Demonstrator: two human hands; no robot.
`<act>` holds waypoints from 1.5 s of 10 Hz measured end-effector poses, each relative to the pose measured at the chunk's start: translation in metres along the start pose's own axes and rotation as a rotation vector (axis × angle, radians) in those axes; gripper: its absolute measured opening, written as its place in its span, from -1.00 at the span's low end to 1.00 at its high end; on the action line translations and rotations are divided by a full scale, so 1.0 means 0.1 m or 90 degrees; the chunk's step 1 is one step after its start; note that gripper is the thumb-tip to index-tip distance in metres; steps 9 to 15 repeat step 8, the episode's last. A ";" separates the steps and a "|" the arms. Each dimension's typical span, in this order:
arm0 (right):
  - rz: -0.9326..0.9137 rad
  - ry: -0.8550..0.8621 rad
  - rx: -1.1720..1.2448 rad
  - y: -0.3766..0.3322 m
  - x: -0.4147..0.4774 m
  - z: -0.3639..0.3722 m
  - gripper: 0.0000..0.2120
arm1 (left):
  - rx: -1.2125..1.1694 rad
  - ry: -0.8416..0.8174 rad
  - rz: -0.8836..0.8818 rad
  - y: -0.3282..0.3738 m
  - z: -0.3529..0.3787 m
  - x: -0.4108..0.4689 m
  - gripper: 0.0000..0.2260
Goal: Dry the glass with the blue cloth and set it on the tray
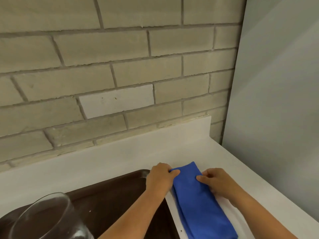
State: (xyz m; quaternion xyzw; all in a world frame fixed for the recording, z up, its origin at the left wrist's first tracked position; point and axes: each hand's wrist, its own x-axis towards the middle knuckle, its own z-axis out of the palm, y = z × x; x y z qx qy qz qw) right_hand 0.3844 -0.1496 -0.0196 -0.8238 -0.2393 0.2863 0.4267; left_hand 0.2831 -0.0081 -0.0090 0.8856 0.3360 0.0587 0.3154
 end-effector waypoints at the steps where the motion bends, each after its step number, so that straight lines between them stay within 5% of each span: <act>1: -0.020 0.019 -0.083 -0.02 0.26 0.04 -0.74 | 0.154 0.041 -0.024 -0.11 0.06 0.24 -0.62; 3: -0.039 0.029 -0.127 0.03 0.43 0.10 -0.87 | 0.162 0.074 -0.027 -0.21 0.12 0.40 -0.77; 6: -0.064 0.097 -0.145 0.11 0.38 0.20 -0.85 | 0.273 0.149 -0.007 -0.28 0.24 0.30 -0.62; 8: -0.090 0.138 -0.222 0.01 0.23 0.18 -0.89 | 0.232 0.286 0.130 -0.19 -0.05 -0.11 -0.56; 15: -0.090 0.138 -0.222 0.01 0.23 0.18 -0.89 | 0.232 0.286 0.130 -0.19 -0.05 -0.11 -0.56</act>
